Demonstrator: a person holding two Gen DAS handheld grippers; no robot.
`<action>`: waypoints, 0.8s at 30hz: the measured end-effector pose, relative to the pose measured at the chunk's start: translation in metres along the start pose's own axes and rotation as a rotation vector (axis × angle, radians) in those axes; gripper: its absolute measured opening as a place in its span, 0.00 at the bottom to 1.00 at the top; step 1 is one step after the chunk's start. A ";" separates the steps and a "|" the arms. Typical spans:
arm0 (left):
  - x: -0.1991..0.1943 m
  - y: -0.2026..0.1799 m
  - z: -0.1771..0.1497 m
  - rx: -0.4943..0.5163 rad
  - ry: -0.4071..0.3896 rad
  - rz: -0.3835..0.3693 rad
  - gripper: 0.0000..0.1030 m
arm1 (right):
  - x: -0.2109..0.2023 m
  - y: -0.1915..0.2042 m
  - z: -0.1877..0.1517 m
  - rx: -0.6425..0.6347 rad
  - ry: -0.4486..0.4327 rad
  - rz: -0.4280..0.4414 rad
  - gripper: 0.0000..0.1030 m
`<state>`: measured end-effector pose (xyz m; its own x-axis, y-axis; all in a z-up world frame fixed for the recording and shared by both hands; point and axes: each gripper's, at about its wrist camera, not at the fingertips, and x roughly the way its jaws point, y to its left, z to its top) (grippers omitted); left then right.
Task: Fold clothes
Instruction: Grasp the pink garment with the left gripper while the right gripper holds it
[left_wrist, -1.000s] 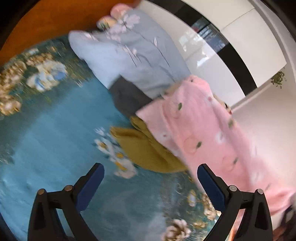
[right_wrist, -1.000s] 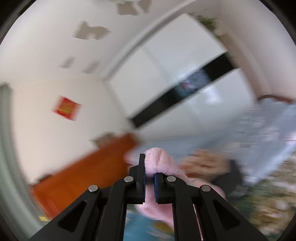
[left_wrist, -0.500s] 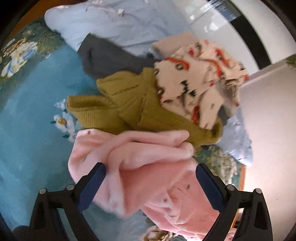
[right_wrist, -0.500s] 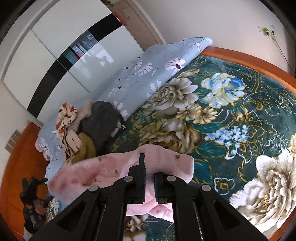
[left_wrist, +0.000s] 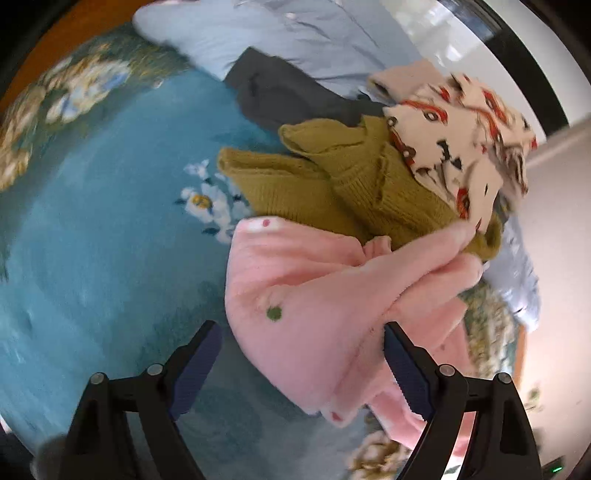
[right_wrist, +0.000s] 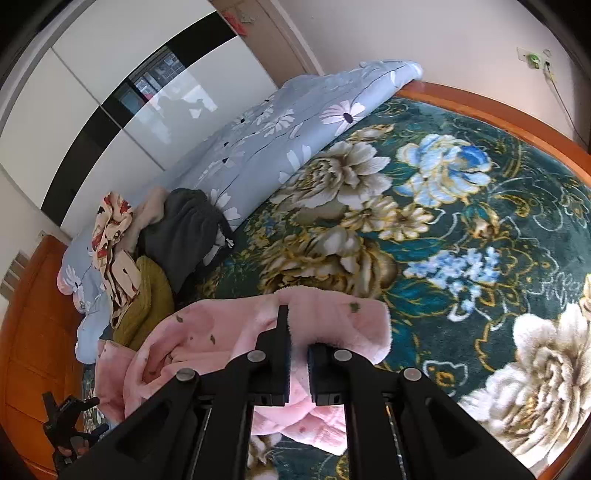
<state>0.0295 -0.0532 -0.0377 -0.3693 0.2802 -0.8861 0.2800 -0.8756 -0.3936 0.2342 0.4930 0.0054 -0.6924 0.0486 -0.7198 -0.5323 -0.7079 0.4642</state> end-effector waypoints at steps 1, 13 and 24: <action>0.003 -0.004 0.002 0.018 -0.005 0.009 0.87 | 0.001 0.002 0.000 -0.003 0.001 0.002 0.07; 0.018 -0.029 0.038 0.074 0.021 -0.111 0.79 | -0.001 0.001 -0.005 0.013 0.017 -0.024 0.07; 0.029 -0.014 0.039 -0.015 0.071 -0.220 0.07 | -0.003 0.019 -0.004 -0.019 0.039 -0.036 0.07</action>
<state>-0.0197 -0.0483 -0.0490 -0.3594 0.4913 -0.7934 0.2125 -0.7848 -0.5822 0.2278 0.4772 0.0140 -0.6532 0.0475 -0.7557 -0.5470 -0.7197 0.4276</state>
